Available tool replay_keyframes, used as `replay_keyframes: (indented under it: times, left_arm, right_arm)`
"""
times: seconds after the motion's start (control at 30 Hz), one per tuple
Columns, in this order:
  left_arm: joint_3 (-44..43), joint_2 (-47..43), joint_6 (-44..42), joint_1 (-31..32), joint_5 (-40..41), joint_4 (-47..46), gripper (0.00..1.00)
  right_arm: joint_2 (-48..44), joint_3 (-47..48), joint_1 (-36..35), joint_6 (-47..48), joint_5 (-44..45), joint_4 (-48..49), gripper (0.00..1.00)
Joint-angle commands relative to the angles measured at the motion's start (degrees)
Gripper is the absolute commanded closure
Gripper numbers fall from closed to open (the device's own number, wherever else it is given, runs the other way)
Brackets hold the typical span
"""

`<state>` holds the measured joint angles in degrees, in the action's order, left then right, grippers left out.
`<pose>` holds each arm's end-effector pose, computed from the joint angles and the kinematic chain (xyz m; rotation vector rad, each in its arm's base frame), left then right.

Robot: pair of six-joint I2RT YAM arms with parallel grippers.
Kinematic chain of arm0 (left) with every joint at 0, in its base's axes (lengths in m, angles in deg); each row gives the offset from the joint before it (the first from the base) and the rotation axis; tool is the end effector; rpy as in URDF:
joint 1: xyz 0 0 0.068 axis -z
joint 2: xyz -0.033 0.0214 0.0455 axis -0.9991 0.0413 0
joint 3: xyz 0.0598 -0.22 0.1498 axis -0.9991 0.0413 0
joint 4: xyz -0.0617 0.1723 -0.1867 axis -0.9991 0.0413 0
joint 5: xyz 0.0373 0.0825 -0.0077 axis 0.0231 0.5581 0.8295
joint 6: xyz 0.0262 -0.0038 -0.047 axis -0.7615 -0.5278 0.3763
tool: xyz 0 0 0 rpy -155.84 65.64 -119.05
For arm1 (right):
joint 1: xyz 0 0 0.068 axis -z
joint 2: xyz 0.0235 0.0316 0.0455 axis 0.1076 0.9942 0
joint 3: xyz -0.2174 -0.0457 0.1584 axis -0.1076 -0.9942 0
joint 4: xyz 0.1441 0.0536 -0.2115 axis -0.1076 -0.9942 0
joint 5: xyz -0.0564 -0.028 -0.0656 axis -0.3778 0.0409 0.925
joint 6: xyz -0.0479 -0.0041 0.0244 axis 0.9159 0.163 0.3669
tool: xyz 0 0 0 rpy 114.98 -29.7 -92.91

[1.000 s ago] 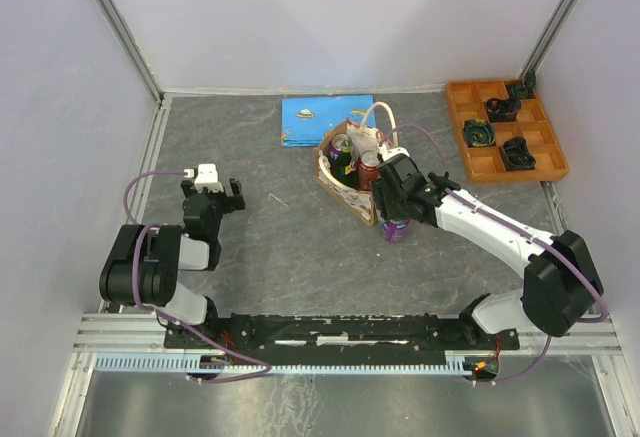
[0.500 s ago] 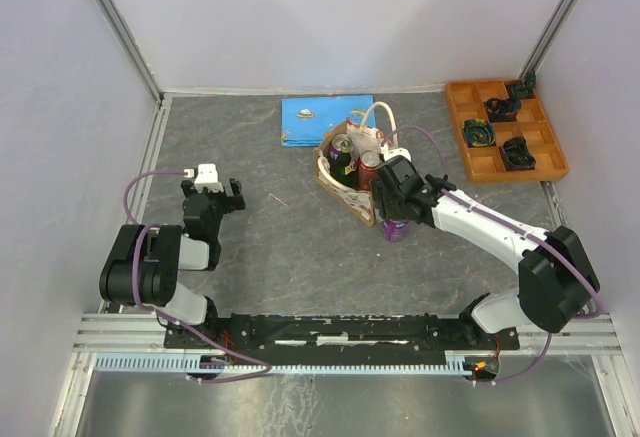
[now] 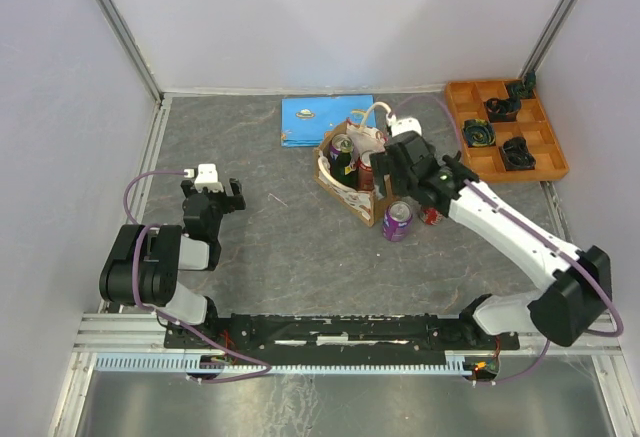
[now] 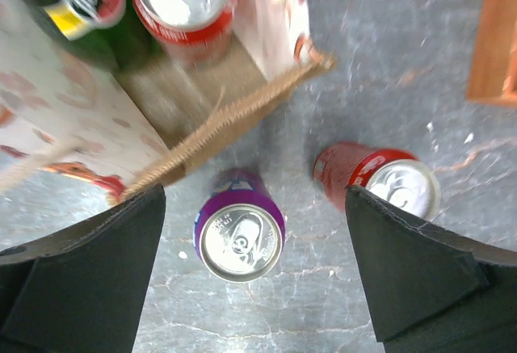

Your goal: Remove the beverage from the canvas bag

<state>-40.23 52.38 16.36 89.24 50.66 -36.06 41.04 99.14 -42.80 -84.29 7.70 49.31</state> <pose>0.2403 -0.0050 0.1398 -0.0202 1.7458 0.0203 0.2371 0.1591 0.2945 -0.1630 2.3530 -0.0113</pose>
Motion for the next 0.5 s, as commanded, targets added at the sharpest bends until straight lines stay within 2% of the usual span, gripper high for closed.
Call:
replay_keyframes:
  times: [0.0, 0.13, 0.23, 0.47]
  left_arm:
    - [-0.24, -0.03, -0.14, -0.20, 1.35, -3.65, 0.01]
    - [-0.24, -0.03, -0.14, -0.20, 1.30, -3.46, 0.01]
    - [-0.22, -0.02, -0.14, -0.16, 1.30, -3.49, 0.01]
    - [-0.19, -0.07, -0.10, -0.20, 1.36, -3.52, 0.01]
  right_arm:
    - [-5.41, 7.58, 0.05, 3.04, 4.46, 0.46, 0.01]
    - [-5.50, 11.13, 0.04, 2.54, 7.85, 2.85, 0.01]
    - [-2.88, 13.54, 0.06, 6.17, 4.42, 4.05, 0.01]
    - [7.07, 19.95, 0.08, 9.59, -4.37, 4.49, 0.19]
